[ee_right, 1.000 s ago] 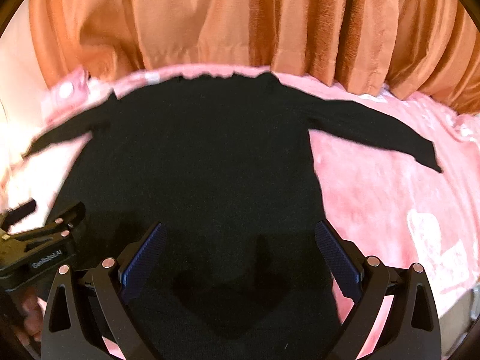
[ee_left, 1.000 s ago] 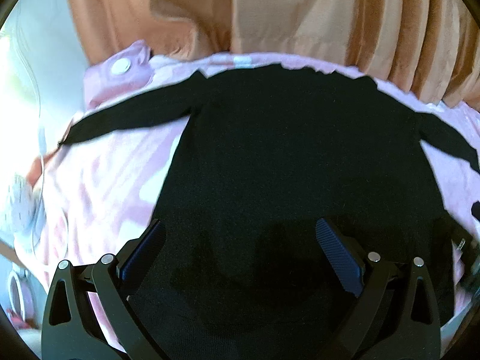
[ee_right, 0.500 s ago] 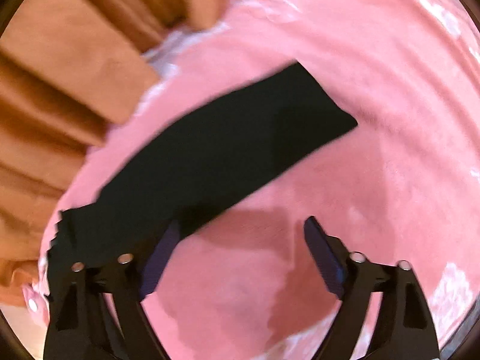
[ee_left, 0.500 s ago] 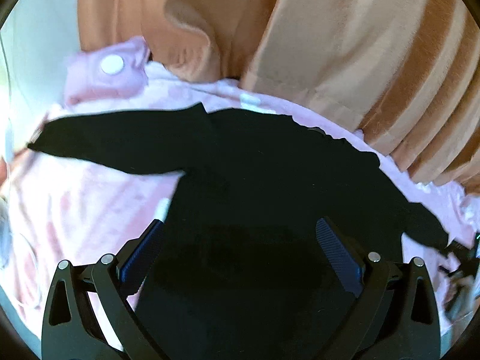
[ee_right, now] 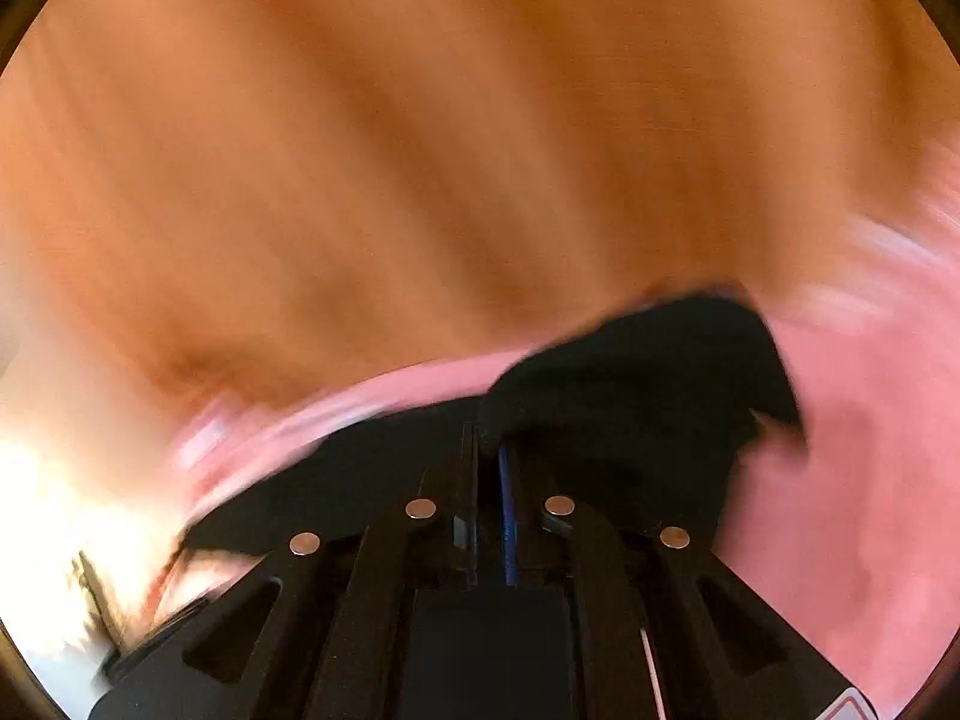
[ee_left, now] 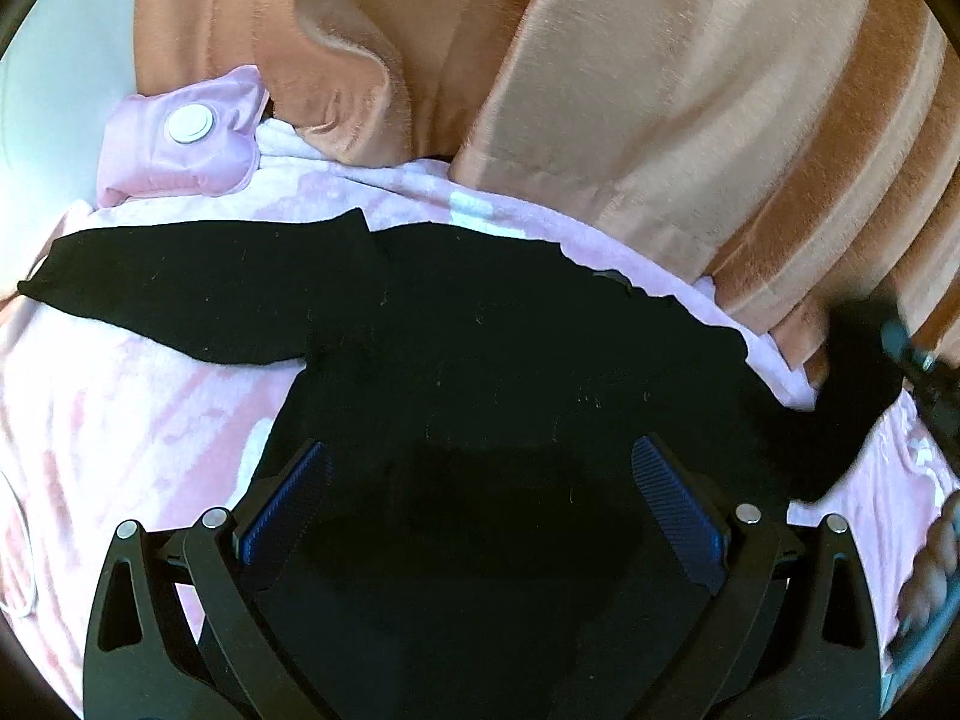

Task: Fold small clothes

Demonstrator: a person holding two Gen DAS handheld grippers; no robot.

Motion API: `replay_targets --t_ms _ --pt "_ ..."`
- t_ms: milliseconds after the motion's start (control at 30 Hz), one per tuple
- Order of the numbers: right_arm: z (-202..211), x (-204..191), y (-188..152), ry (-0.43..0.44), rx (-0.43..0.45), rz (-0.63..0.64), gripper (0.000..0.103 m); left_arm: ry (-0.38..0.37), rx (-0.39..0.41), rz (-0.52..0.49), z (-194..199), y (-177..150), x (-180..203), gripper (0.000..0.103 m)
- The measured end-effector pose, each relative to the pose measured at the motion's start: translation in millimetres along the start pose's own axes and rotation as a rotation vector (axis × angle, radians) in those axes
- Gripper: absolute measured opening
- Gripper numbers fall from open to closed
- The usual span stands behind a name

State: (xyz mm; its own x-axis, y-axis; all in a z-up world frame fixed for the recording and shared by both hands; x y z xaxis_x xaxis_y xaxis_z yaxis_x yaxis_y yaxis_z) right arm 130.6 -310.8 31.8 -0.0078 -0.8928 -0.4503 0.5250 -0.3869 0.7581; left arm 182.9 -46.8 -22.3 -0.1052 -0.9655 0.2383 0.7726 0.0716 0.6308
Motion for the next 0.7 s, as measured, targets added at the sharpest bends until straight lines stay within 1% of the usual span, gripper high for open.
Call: replay_targets --t_ms 33,67,100,133,200,233,300,333,400,433,467,567,633,700 --pt "-11.2 -50.7 -11.2 0.062 -0.020 0.129 0.013 -0.003 -0.003 0.002 -1.7 0.7 -2.6 0.098" --pt "-15.5 -70.0 -17.4 0.072 -0.025 0.186 0.021 -0.002 -0.008 0.006 -2.8 0.9 -6.0 0.098" --pt "-17.6 -83.3 -22.8 0.069 -0.022 0.231 0.034 -0.005 -0.015 0.011 -4.6 0.8 -9.6 0.098" --pt "-16.6 -86.8 -24.7 0.053 -0.008 0.252 0.049 -0.013 -0.027 0.015 -7.3 1.0 -14.2 0.098" --pt "-7.6 -66.8 -21.1 -0.034 0.043 0.246 0.062 -0.016 -0.040 0.026 -11.2 2.7 -22.3 0.098" --pt "-0.9 -42.9 -20.7 -0.094 0.059 0.211 0.063 -0.020 -0.045 0.034 -13.7 4.2 -26.2 0.098" --pt "8.0 -4.3 -30.0 -0.186 0.039 0.155 0.063 -0.026 -0.067 0.070 -24.8 10.5 -36.6 0.098" --pt "8.0 21.4 -39.2 -0.243 0.000 0.111 0.063 -0.034 -0.078 0.085 -29.7 11.9 -40.0 0.098" --pt "6.9 45.1 -56.9 -0.296 -0.057 0.057 0.064 -0.028 -0.113 0.140 -45.5 15.3 -54.9 0.098" --pt "5.5 54.9 -65.4 -0.297 -0.092 0.035 0.064 -0.025 -0.122 0.175 -51.4 16.3 -62.3 0.098" --pt "-2.9 63.2 -62.3 -0.301 -0.110 0.038 0.064 -0.029 -0.137 0.231 -58.5 16.8 -72.3 0.098" --pt "-10.1 54.6 -75.5 -0.342 -0.153 0.117 0.064 -0.093 -0.159 0.386 -69.5 15.0 -88.6 0.098" --pt "-26.5 50.0 -82.4 -0.329 -0.182 0.127 0.064 -0.108 -0.155 0.452 -72.4 14.2 -94.9 0.098" --pt "-47.9 49.0 -86.6 -0.299 -0.213 0.095 0.064 -0.108 -0.134 0.499 -71.9 14.6 -98.4 0.098"
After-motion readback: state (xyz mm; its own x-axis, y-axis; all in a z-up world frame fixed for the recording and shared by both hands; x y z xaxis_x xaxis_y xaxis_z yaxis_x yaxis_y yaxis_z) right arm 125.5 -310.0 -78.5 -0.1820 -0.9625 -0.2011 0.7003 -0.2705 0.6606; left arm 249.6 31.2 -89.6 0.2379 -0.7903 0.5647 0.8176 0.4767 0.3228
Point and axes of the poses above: each gripper's, at about its wrist camera, not at the fingertips, and z roughly against the way its jaws point, x to its right, y to its top, the point moved 8 cm from there along -z, roughly the way its jaws point, and after that the axes turned 1 degree about -z, right-handed, at the moved point
